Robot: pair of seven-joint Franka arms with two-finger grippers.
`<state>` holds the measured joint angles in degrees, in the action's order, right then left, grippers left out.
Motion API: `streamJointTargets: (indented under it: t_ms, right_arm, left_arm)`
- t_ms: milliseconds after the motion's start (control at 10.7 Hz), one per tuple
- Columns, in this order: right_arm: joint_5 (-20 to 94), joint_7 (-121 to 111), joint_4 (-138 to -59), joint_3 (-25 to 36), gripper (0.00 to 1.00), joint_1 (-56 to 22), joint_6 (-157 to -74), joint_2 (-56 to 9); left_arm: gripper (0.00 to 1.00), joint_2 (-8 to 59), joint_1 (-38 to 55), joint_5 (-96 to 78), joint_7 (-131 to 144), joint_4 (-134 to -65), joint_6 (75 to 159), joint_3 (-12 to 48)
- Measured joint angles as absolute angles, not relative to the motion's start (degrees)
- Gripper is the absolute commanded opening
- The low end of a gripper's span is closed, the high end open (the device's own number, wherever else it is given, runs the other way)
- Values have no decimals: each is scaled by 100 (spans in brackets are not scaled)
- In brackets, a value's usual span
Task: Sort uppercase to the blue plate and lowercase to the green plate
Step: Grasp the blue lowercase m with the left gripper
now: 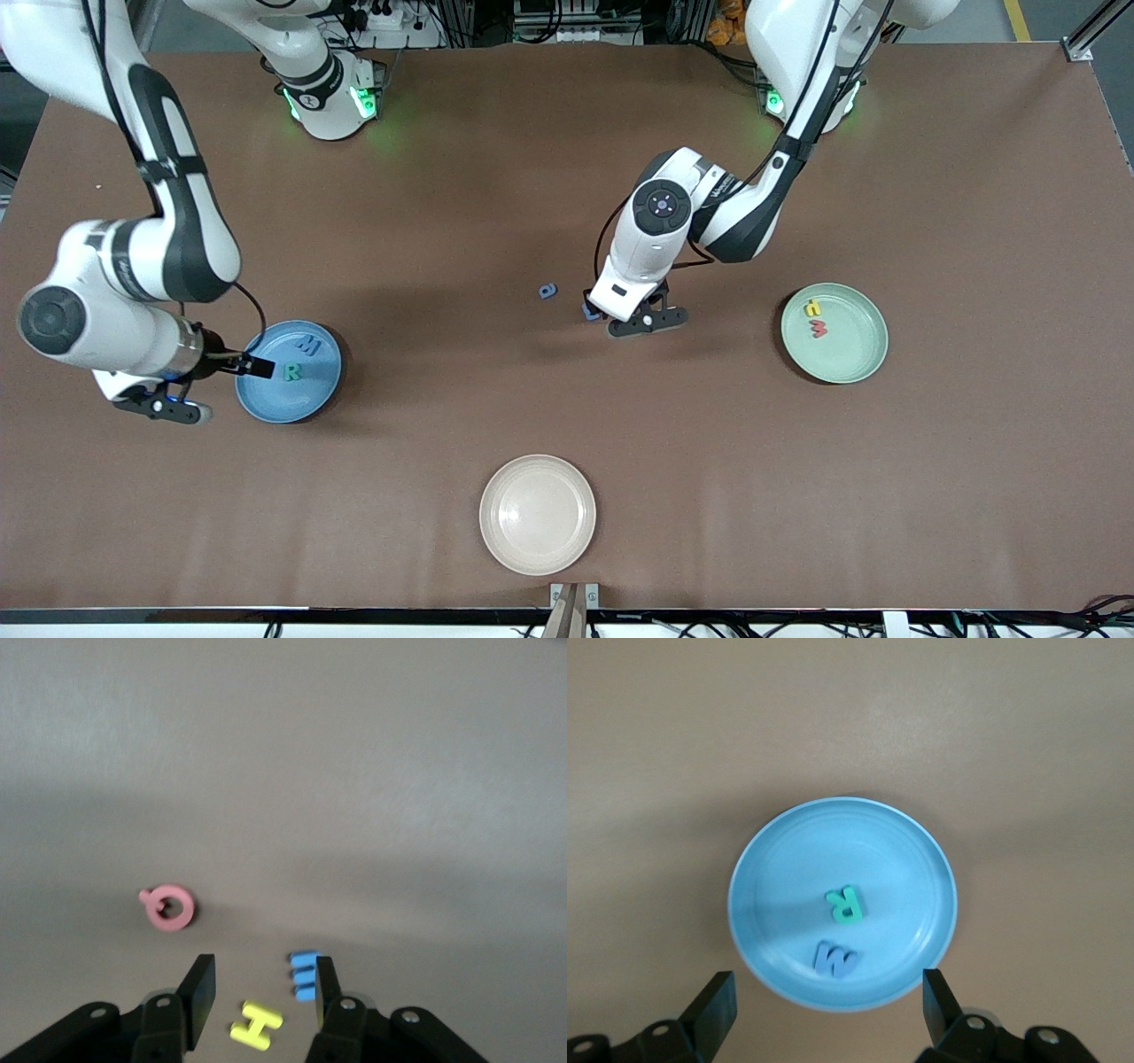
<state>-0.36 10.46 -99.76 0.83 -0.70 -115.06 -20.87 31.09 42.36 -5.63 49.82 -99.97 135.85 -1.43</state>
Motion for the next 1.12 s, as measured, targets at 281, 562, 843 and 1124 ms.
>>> streamJointTargets:
  t_ms: [281, 562, 843, 1124]
  right_arm:
    - [-34, 781, -9972, 82, 100, -57, -10998, -1183]
    - [-34, 740, -9982, 82, 100, -51, -10698, -628]
    - [-34, 738, -9973, 83, 100, -34, -10648, -265]
    - [-33, 734, -9912, 60, 100, -34, -10656, -20]
  left_arm:
    - [53, 3482, 4588, -721, 5186, -9698, 13583, -303]
    - [54, 3831, 4955, -907, 5297, -9522, 13584, -446]
    - [54, 4030, 5040, -907, 5325, -9402, 13585, -485]
    - [54, 4130, 5040, -908, 5325, -9390, 13667, -511]
